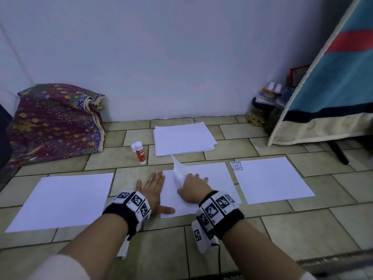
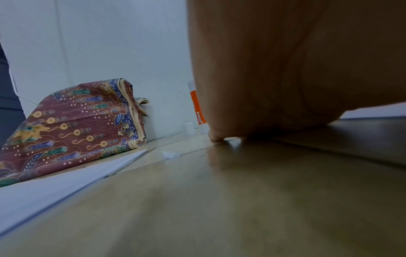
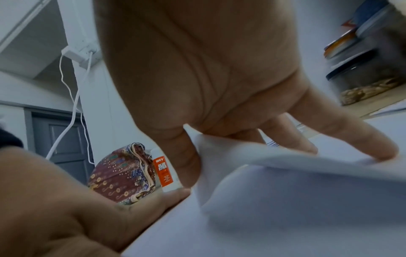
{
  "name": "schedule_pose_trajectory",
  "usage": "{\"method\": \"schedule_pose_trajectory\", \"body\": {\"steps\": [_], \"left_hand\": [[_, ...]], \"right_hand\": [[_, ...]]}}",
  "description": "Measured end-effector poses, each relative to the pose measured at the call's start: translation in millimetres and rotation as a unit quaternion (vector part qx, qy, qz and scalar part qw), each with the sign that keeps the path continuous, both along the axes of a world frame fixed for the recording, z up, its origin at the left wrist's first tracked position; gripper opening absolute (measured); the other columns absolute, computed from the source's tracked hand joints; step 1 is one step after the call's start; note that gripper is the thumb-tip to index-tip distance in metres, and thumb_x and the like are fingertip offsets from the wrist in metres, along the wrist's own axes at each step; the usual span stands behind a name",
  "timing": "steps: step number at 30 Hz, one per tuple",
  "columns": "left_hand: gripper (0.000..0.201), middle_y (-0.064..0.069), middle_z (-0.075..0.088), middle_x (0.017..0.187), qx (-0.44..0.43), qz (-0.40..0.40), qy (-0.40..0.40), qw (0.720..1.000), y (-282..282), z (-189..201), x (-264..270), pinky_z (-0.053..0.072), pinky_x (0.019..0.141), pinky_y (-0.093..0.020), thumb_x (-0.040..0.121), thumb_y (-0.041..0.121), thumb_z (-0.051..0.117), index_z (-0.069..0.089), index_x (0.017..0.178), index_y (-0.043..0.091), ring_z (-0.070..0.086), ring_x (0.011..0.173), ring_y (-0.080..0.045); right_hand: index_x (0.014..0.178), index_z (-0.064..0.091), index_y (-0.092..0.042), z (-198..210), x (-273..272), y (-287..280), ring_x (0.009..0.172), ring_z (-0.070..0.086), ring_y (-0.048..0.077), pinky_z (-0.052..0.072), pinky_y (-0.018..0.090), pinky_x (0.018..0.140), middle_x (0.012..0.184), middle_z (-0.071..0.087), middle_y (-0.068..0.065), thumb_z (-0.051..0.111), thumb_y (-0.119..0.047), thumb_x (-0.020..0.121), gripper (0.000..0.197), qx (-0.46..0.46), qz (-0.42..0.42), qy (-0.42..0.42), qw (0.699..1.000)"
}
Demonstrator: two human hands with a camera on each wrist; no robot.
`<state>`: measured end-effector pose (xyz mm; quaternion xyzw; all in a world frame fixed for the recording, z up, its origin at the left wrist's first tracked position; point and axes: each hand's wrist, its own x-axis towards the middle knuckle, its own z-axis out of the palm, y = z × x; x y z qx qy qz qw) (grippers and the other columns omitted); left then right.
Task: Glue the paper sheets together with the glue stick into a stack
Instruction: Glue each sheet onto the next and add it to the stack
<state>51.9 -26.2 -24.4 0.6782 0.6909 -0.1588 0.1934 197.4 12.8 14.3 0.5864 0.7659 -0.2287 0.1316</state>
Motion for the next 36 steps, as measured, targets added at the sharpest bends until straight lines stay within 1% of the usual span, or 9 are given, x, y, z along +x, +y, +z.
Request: {"method": "schedule_pose_trajectory", "body": {"steps": [7, 11, 17, 28, 36], "left_hand": [[0.115, 0.001, -0.027, 0.157, -0.008, 0.003, -0.001, 1.000, 1, 0, 0, -0.007, 0.118, -0.052, 0.082, 0.072, 0.050, -0.018, 0.151, 0.011, -0.023, 0.145, -0.016], [0.114, 0.001, -0.027, 0.157, -0.008, 0.004, -0.006, 1.000, 0, 2, 0, -0.007, 0.117, -0.052, 0.082, 0.071, 0.050, -0.018, 0.151, 0.010, -0.023, 0.145, -0.016], [0.113, 0.001, -0.027, 0.157, -0.008, 0.004, 0.006, 1.000, 0, 2, 2, -0.005, 0.118, -0.052, 0.082, 0.072, 0.049, -0.018, 0.151, 0.011, -0.022, 0.145, -0.016], [0.115, 0.001, -0.029, 0.156, -0.018, 0.005, 0.006, 1.000, 2, 0, 1, -0.007, 0.117, -0.053, 0.082, 0.072, 0.048, -0.020, 0.150, 0.010, -0.024, 0.145, -0.016], [0.114, 0.001, -0.029, 0.157, -0.018, 0.009, 0.008, 1.000, 2, 0, 1, -0.006, 0.117, -0.053, 0.082, 0.072, 0.048, -0.019, 0.150, 0.010, -0.024, 0.145, -0.015]], "right_hand": [[0.142, 0.029, 0.000, 5, -8, -8, 0.139, 0.026, 0.030, 0.014, 0.052, 0.115, 0.145, 0.036, 0.015, 0.040, -0.024, 0.098, 0.051, 0.010, 0.024, -0.018, 1.000], [0.144, 0.025, 0.002, 6, -10, -12, 0.141, 0.022, 0.031, 0.012, 0.052, 0.116, 0.148, 0.032, 0.015, 0.039, -0.025, 0.098, 0.054, 0.010, 0.023, -0.028, 0.999], [0.143, 0.026, 0.002, 7, -10, -15, 0.140, 0.024, 0.031, 0.012, 0.052, 0.117, 0.147, 0.034, 0.016, 0.041, -0.025, 0.098, 0.054, 0.004, 0.013, -0.018, 1.000], [0.147, 0.015, 0.004, 5, -13, -13, 0.145, 0.013, 0.032, 0.006, 0.055, 0.117, 0.154, 0.023, 0.016, 0.040, -0.026, 0.098, 0.063, -0.011, 0.017, -0.027, 0.999], [0.146, 0.023, 0.002, 4, -13, -13, 0.144, 0.015, 0.032, 0.008, 0.055, 0.117, 0.152, 0.028, 0.016, 0.039, -0.025, 0.098, 0.057, -0.003, 0.017, -0.018, 1.000]]}}
